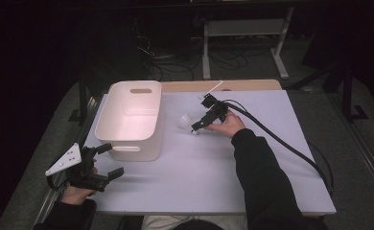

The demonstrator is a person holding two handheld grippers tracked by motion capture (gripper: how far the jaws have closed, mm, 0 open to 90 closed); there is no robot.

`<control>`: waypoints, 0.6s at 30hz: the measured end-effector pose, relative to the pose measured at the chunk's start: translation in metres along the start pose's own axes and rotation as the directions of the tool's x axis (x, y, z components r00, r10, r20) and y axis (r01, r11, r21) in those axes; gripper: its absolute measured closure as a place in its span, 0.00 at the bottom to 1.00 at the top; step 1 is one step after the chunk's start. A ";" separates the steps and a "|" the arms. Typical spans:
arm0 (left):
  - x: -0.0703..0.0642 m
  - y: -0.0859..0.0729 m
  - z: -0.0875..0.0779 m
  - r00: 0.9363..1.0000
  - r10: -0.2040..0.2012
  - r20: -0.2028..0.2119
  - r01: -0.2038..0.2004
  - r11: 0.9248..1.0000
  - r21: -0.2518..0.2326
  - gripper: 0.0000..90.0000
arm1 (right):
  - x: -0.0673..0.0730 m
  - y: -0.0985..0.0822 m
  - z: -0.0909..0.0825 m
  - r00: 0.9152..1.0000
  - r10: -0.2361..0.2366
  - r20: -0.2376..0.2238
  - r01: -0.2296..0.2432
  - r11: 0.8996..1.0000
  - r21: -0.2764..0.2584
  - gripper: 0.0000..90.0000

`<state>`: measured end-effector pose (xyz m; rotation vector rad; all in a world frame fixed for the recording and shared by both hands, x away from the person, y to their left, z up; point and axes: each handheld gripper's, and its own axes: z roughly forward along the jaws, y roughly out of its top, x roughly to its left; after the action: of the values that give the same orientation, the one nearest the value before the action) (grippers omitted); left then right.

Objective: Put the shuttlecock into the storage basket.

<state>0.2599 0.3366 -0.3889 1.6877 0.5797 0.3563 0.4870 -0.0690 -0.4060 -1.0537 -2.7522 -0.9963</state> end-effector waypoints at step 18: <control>0.000 0.000 0.000 1.000 0.002 0.001 -0.002 1.000 -0.002 0.00 | 0.007 0.001 0.023 0.998 -0.026 -0.053 0.028 0.999 0.039 0.26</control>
<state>0.2597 0.3369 -0.3888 1.6861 0.5764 0.3573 0.4869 -0.0508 -0.4216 -0.9726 -2.7394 -0.9535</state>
